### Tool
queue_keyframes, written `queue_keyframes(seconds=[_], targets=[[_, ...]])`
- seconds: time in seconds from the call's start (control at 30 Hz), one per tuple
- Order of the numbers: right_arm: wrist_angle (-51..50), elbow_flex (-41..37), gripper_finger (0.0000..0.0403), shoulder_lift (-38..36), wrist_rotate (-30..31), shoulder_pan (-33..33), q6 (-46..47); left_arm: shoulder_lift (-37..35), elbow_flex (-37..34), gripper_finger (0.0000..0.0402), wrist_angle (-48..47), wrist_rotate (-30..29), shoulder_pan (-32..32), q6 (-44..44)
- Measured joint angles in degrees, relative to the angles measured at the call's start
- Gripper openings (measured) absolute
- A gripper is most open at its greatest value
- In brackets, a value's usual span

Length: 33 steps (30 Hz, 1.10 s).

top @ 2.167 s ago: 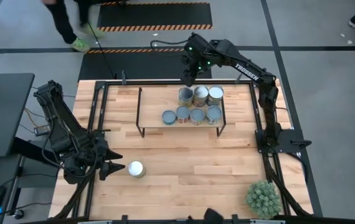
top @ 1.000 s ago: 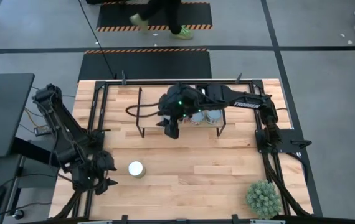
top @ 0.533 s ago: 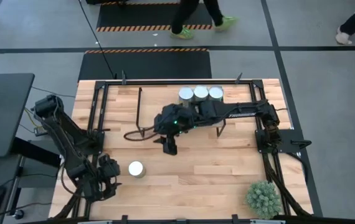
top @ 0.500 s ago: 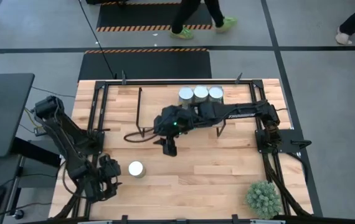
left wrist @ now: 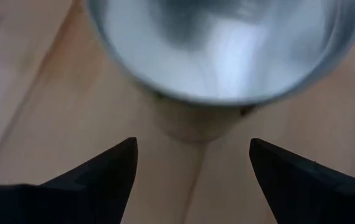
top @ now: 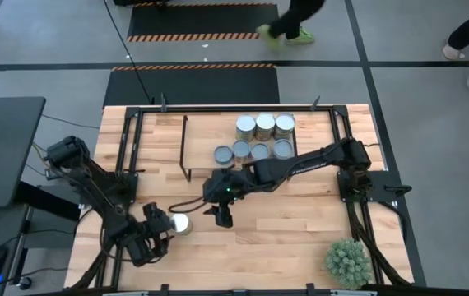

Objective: Pick and place cans onto a shelf
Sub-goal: Put the canned oranges on the shelf

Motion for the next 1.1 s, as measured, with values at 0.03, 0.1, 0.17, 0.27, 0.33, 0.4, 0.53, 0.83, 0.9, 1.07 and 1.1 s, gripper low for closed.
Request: queue_keyframes(seconds=[0.03, 0.1, 0.17, 0.27, 0.33, 0.4, 0.53, 0.83, 0.9, 1.07, 1.1], targets=[[1.43, -1.49, 0.0210, 0.00, 0.00, 0.25, 0.02, 0.00, -0.52, 0.0313, 1.78, 0.09, 0.23, 0.02], [5.30, -4.68, 0.0210, 0.00, 0.00, 0.68, 0.05, 0.00, -1.19, 0.0313, 4.65, 0.11, 0.46, 1.30], [7.63, -7.41, 0.0210, 0.00, 0.00, 1.09, 0.06, 0.00, -1.21, 0.0313, 6.41, -0.01, 0.96, 3.17], [8.95, -9.64, 0.0210, 0.04, 0.00, 1.63, 0.07, 0.00, -1.21, 0.0313, 7.78, -0.04, 2.07, 4.93], [8.81, -10.65, 0.0210, 0.02, 0.00, 1.86, 0.07, 0.00, -1.21, 0.0313, 8.28, -0.07, 3.17, 4.94], [7.13, -11.14, 0.0210, 0.04, 0.00, 1.87, 0.54, 0.00, -1.21, 0.0313, 9.12, -0.41, 4.31, 5.15], [4.73, -11.03, 0.0210, 0.00, 0.02, 1.80, 1.51, 0.00, -1.21, 0.0313, 13.81, -0.95, 7.07, 9.61], [-11.95, -5.19, 0.0210, -0.55, -0.42, 0.12, 0.53, 0.00, -1.21, 0.0313, 20.20, -1.23, 15.29, 19.08], [-14.85, -3.87, 0.0210, -0.55, 0.08, -0.34, 0.38, 0.00, -1.21, 0.0313, 20.99, -2.22, 16.99, 20.66], [-19.75, -0.62, 0.0210, -0.57, 0.01, -0.96, 2.23, 0.94, -1.21, 0.0313, 21.91, -4.02, 20.99, 22.00], [-20.02, -0.15, 0.0210, -0.57, 0.02, -1.11, 3.73, 1.13, -1.26, 0.0313, 22.16, -4.38, 21.54, 21.65]])
